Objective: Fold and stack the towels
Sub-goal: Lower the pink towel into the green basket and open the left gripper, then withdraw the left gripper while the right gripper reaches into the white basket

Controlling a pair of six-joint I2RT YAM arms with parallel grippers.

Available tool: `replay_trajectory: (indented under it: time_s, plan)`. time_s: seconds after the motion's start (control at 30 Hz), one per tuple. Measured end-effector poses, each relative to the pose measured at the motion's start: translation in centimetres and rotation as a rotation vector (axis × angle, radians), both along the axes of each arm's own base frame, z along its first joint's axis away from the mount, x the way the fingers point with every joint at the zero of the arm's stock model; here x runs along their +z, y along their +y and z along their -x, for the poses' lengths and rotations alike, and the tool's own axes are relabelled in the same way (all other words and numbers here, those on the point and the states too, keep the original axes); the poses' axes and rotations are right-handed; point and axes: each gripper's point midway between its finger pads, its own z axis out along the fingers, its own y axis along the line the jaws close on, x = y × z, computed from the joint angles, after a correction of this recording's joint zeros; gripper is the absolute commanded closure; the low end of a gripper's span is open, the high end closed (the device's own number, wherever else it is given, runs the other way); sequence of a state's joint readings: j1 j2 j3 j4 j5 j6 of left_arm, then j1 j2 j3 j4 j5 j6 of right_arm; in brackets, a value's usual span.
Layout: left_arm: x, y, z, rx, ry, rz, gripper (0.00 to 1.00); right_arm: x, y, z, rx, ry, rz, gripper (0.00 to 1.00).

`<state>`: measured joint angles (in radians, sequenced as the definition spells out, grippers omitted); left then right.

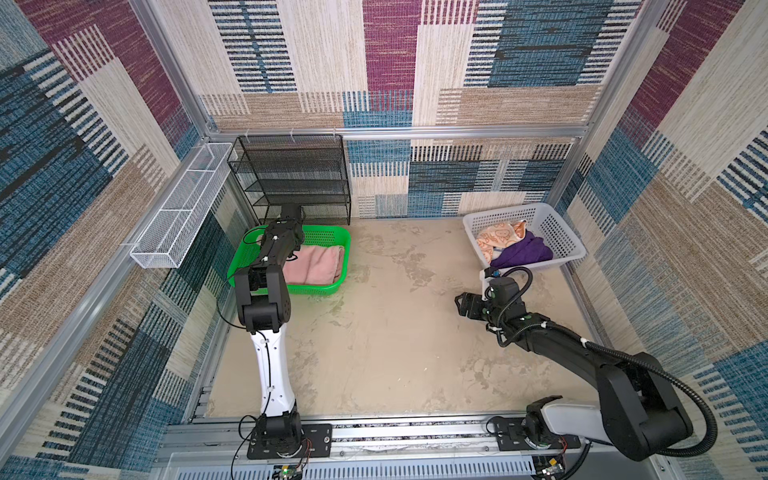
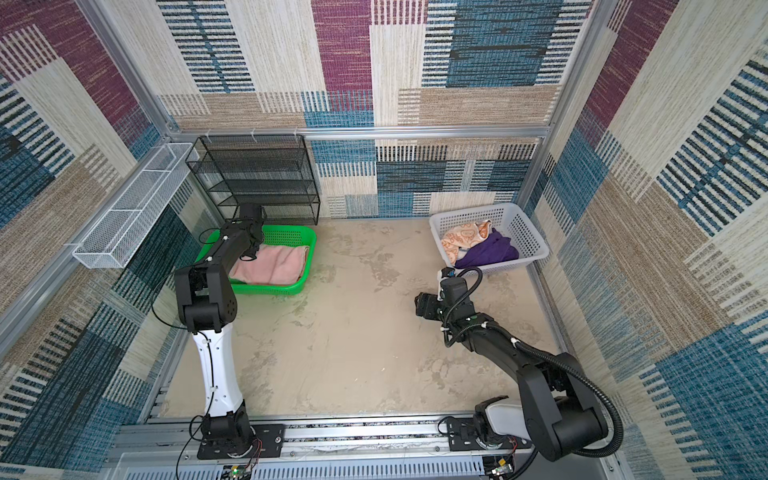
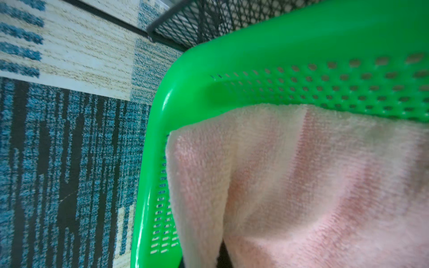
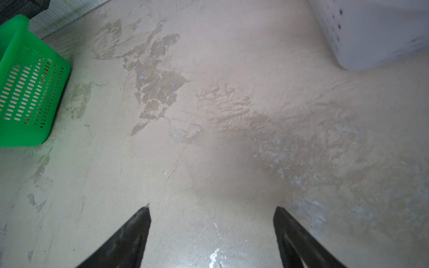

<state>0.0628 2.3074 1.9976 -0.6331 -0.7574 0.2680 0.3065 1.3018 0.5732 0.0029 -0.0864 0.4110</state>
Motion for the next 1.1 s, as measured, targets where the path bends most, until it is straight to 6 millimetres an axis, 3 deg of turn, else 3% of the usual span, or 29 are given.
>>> replay_trajectory:
  time_s: [0.23,0.47,0.7,0.83,1.0,1.1]
  plan:
    - [1.0,0.3,-0.2,0.005,-0.025,0.005,0.01,-0.2,0.2,-0.5,0.003,0.009,0.001,0.14]
    - [5.1,-2.0,-0.3,-0.056,-0.120,0.074,0.03,0.1,0.4,-0.7,0.017,0.000,0.003,0.12]
    - [5.6,-9.3,-0.3,-0.224,-0.126,0.195,0.04,0.8,0.5,-0.8,0.023,-0.018,0.002,0.12]
    - [7.4,-14.0,0.2,-0.295,-0.179,0.276,0.04,1.8,0.6,-1.1,0.027,-0.045,0.003,0.11]
    - [10.3,-19.4,3.0,-0.378,-0.241,0.413,0.04,3.5,0.1,-2.0,0.010,-0.088,0.039,0.10]
    - [12.2,-23.1,5.8,-0.455,-0.274,0.508,0.03,5.0,-0.4,-2.6,-0.007,-0.122,0.067,0.08]
